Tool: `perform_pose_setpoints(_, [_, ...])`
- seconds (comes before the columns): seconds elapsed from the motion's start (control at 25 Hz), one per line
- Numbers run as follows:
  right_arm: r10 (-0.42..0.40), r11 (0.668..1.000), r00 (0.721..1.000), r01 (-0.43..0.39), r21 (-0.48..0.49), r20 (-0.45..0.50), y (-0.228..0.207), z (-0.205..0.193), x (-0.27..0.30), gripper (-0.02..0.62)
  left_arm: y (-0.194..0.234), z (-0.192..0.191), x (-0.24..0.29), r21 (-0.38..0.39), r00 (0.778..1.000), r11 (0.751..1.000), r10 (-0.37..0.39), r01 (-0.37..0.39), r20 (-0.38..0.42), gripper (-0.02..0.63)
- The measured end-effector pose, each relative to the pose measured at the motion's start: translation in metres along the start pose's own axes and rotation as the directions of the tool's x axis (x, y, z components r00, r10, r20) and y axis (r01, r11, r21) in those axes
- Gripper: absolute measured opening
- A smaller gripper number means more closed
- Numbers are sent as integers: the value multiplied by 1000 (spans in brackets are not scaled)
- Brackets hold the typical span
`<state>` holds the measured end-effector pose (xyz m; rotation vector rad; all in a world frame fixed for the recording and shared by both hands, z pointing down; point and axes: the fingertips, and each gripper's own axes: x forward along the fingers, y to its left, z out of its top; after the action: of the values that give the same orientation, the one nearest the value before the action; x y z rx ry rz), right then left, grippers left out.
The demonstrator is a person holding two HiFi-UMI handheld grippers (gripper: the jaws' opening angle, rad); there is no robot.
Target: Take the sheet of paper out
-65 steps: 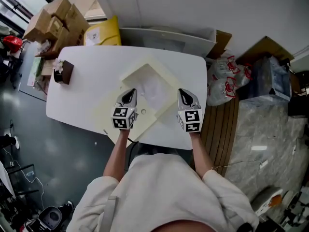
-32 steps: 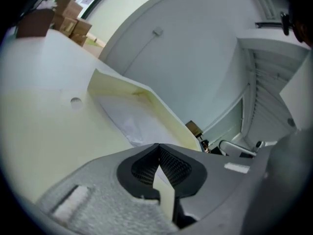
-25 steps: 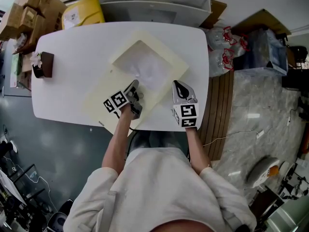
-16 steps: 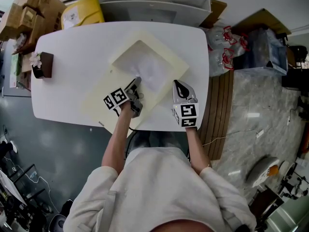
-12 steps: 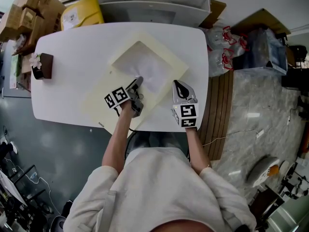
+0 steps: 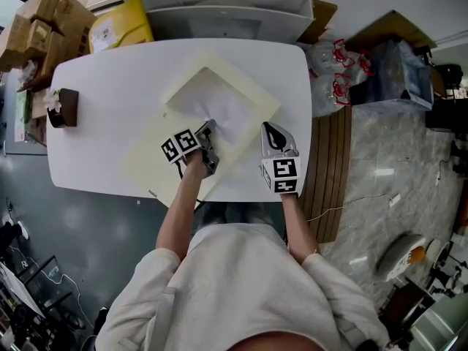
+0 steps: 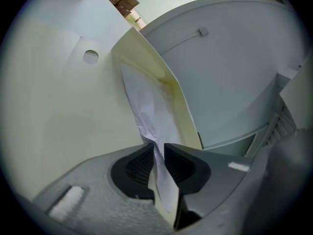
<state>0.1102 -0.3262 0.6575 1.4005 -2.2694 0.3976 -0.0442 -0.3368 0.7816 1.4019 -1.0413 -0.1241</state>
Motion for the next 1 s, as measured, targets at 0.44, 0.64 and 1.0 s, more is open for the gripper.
perform_pose_setpoints(0.44, [-3, 1000, 1000, 3, 0, 6, -3, 1, -4, 2, 5, 1, -7, -26, 999, 1000, -16, 17, 32, 9])
perform_pose_setpoints(0.64, [6, 1000, 1000, -6, -9, 12, 0, 2, -6, 2, 8, -3, -24, -22, 998, 999, -34, 35, 56, 9])
perform_pose_setpoints(1.0, [59, 997, 998, -58, -42, 35, 26, 15, -7, 2, 12, 1, -71, -25, 990, 999, -42, 46, 133, 8])
